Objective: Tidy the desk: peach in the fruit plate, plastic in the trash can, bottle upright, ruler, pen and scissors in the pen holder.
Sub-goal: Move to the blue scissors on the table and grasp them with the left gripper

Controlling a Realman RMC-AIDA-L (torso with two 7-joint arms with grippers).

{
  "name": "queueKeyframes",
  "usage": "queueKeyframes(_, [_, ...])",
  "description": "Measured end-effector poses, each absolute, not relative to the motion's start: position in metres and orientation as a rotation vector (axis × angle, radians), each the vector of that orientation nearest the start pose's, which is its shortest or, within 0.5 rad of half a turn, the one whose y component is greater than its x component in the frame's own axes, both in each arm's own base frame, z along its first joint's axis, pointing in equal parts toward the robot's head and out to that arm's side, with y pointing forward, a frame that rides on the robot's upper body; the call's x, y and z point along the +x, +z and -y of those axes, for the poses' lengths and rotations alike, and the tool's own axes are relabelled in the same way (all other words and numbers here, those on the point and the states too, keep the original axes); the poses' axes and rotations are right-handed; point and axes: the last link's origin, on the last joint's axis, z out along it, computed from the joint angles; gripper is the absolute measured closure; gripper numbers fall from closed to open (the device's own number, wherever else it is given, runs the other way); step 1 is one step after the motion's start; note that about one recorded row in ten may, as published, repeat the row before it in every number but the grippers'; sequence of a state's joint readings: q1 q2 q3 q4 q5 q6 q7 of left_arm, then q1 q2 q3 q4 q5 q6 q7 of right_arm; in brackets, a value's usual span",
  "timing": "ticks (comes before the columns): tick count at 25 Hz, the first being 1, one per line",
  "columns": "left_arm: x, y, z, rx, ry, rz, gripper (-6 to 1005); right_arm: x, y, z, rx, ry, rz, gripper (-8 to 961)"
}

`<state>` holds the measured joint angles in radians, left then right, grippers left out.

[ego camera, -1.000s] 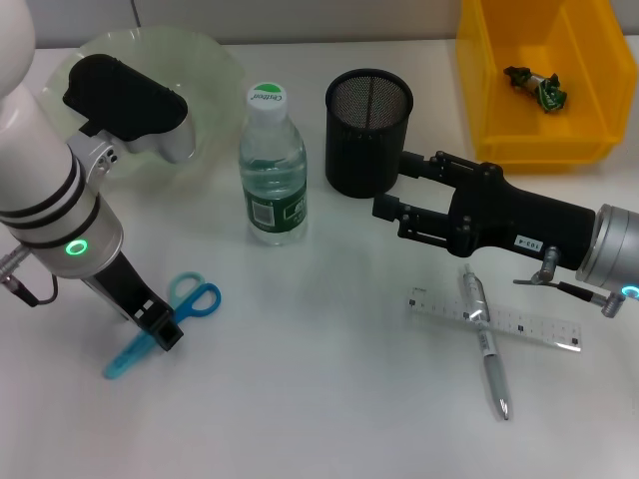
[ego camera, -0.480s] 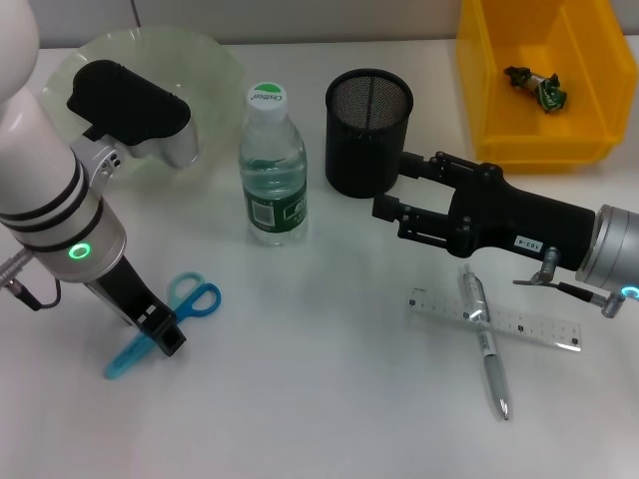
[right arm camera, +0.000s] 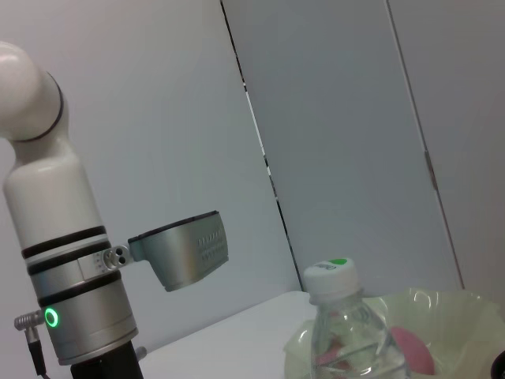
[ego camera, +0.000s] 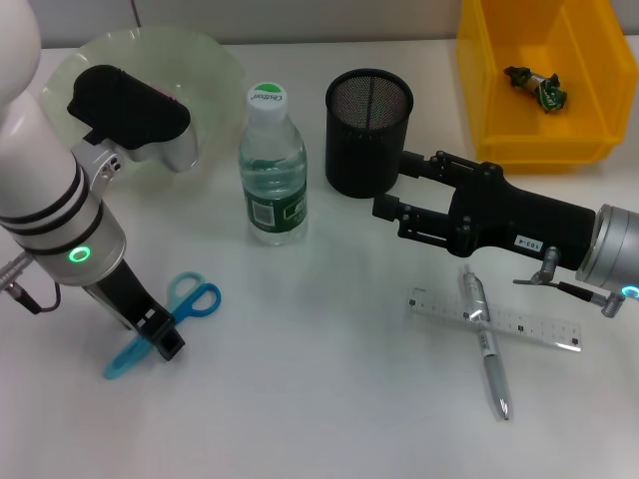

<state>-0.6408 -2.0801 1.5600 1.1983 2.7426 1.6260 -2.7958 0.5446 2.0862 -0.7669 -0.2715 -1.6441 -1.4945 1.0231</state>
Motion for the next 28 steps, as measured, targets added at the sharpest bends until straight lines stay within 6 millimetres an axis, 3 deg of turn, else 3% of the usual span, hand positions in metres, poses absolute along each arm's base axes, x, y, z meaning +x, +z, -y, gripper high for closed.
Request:
queueKeyframes(17, [-0.2122, -0.0294, -0.3329, -2.423, 0.911, 1.122, 383, 0.2536, -0.0478, -0.3117, -2.547, 1.057, -0.59, 212])
queueKeyframes(28, [-0.21, -0.0306, -0.3335, -2.43, 0.9, 1.112, 595, 0.2533, -0.0482, -0.312, -2.546, 1.056, -0.591, 213])
